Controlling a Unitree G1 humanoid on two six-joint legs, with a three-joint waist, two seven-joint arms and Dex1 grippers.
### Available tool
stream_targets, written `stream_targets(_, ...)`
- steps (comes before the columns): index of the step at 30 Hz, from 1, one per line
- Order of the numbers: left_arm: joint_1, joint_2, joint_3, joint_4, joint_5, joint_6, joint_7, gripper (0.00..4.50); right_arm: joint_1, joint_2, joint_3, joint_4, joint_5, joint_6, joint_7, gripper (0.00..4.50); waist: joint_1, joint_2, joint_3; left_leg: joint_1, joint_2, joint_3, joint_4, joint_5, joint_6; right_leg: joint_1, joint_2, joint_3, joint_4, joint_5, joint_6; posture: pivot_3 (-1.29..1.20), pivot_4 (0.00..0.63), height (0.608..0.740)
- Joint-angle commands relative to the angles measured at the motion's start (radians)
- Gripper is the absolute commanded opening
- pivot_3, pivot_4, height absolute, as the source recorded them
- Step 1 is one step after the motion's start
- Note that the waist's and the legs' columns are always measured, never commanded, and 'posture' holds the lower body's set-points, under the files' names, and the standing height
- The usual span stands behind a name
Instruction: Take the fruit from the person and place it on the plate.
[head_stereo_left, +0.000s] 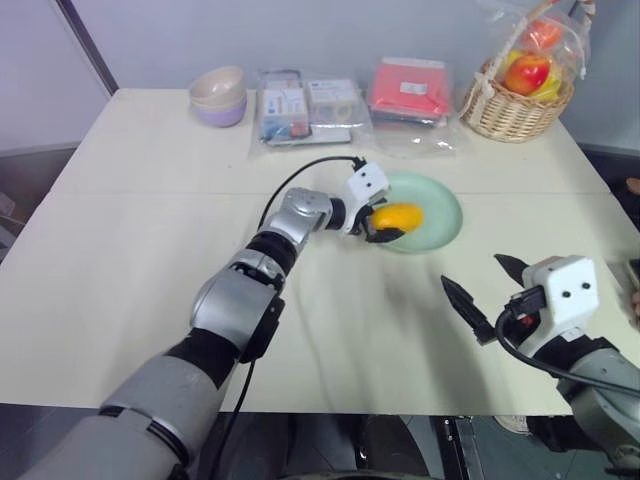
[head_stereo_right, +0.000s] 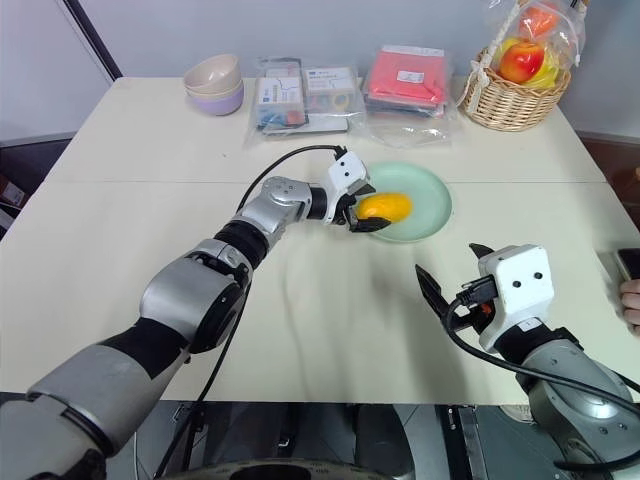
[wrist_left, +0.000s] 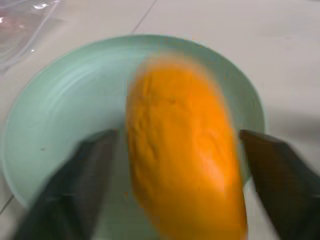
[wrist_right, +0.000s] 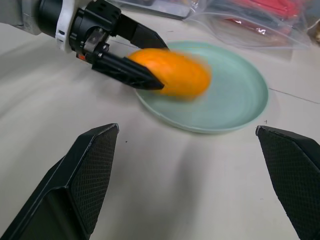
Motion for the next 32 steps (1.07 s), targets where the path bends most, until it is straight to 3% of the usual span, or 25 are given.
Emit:
stream_targets(1, -0.040, -0.004, 0.024, -0.010, 0.006, -0.017, 0.010, 4.45, 0.001, 0.001, -0.017, -0.045, 0.004, -0.010, -0.005, 4.50, 0.000, 0.000, 0.000, 0.000, 0.000, 0.000, 0.000, 0.000, 0.000, 0.000, 0.000, 0.000, 0.000, 0.000, 0.000, 0.00, 0.150, 0.740)
stream_targets(7, -0.052, 0.036, 0.075, -0.034, -0.043, 0.026, -0.081, 4.45, -0.003, -0.010, -0.029, -0.039, 0.010, -0.008, 0.004, 4.50, -0.003, 0.000, 0.000, 0.000, 0.000, 0.000, 0.000, 0.000, 0.000, 0.000, 0.000, 0.000, 0.000, 0.000, 0.000, 0.00, 0.150, 0.740)
stream_targets(12, -0.050, 0.143, 0.120, -0.155, -0.108, 0.129, -0.267, 4.45, -0.004, -0.026, -0.043, -0.030, 0.016, -0.007, 0.023, 4.50, -0.005, 0.000, 0.000, 0.000, 0.000, 0.000, 0.000, 0.000, 0.000, 0.000, 0.001, 0.000, 0.001, 0.000, 0.000, 0.00, 0.150, 0.740)
stream_targets(14, -0.026, 0.196, 0.124, -0.255, -0.124, 0.193, -0.288, 4.45, -0.005, -0.035, -0.049, -0.024, 0.019, -0.009, 0.036, 4.50, -0.004, 0.000, 0.000, 0.000, 0.000, 0.000, 0.000, 0.000, 0.000, 0.000, 0.001, 0.000, 0.001, 0.000, 0.000, 0.00, 0.150, 0.740)
stream_targets(19, 0.154, 0.336, 0.120, -0.722, -0.211, 0.521, -0.341, 4.45, -0.020, -0.068, -0.074, 0.008, 0.024, -0.008, 0.078, 4.50, -0.010, 0.002, -0.001, 0.001, 0.002, 0.000, 0.000, 0.000, 0.000, 0.000, 0.001, 0.001, 0.001, 0.000, 0.000, 0.00, 0.150, 0.740)
stream_targets(24, 0.357, 0.452, 0.137, -1.180, -0.316, 0.831, -0.285, 4.45, -0.028, -0.111, -0.125, 0.054, 0.041, -0.011, 0.137, 4.50, -0.003, 0.002, -0.001, 0.001, 0.003, -0.001, 0.001, 0.000, 0.000, 0.000, 0.000, 0.001, 0.002, 0.000, 0.000, 0.00, 0.150, 0.740)
stream_targets(32, 0.484, 0.486, 0.215, -1.487, -0.438, 1.045, -0.084, 4.45, -0.087, -0.185, -0.185, 0.145, 0.064, -0.013, 0.217, 4.50, 0.001, 0.002, -0.001, 0.001, 0.002, -0.002, 0.002, 0.000, 0.000, 0.003, 0.000, 0.001, 0.001, 0.000, 0.000, 0.00, 0.150, 0.740)
